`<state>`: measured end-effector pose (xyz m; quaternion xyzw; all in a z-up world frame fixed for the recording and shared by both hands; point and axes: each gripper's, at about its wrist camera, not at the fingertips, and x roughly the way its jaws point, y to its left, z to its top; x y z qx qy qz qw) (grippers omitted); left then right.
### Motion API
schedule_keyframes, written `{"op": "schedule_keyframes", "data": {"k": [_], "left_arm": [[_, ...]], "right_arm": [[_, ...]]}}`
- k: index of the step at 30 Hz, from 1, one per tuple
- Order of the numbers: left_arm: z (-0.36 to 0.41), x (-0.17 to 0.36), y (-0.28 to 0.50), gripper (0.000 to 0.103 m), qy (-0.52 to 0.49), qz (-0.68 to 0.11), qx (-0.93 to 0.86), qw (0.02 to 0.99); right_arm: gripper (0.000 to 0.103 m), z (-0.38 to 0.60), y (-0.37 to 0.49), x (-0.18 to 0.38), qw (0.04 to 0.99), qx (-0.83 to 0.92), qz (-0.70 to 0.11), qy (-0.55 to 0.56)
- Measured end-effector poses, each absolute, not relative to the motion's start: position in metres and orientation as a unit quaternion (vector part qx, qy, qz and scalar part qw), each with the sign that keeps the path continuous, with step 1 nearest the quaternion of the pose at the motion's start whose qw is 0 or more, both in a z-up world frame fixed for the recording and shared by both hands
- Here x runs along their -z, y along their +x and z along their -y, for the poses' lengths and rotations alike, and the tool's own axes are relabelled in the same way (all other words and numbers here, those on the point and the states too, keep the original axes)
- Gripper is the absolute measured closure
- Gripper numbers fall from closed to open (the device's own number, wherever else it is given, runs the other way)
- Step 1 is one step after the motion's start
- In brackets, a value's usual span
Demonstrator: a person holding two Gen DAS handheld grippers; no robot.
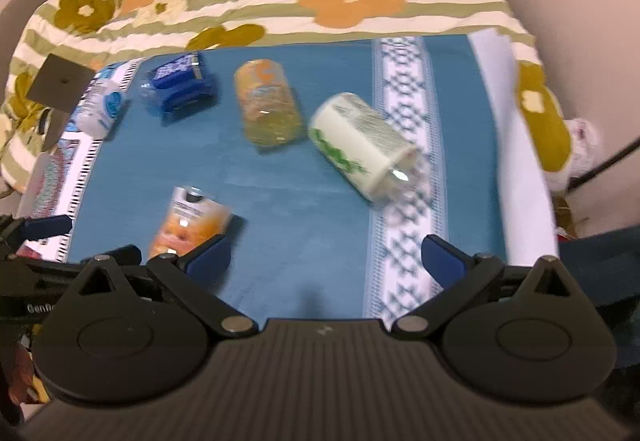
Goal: Flip cup upright
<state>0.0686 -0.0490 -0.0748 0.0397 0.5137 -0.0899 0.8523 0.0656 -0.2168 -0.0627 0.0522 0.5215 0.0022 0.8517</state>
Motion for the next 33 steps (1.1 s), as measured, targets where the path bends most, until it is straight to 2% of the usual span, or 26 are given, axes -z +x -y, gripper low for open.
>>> {"op": "schedule_keyframes", "data": {"k": [6, 16, 24, 27, 33], "left_arm": [[0.010, 0.077, 0.073, 0.000, 0.033, -0.514, 0.067, 0.855], [-0.039, 0.097, 0.079, 0.000, 0.000, -0.534, 0.046, 0.845], [-0.057, 0.102, 0.083, 0.000, -0.008, -0.539, 0.040, 0.841], [-0.058, 0.102, 0.083, 0.000, -0.010, -0.539, 0.041, 0.841], [-0.057, 0.102, 0.084, 0.000, -0.007, -0.540, 0.046, 0.840]], "right_arm": [[0.000, 0.188, 0.103, 0.079, 0.829, -0.030, -0.552, 0.084], [0.000, 0.168, 0.152, 0.133, 0.767, -0.032, -0.605, 0.212], [0.019, 0.165, 0.161, 0.150, 0.740, -0.022, -0.623, 0.250], [0.032, 0.164, 0.161, 0.154, 0.734, -0.023, -0.627, 0.260], [0.035, 0.162, 0.158, 0.152, 0.738, -0.027, -0.623, 0.257]]}}
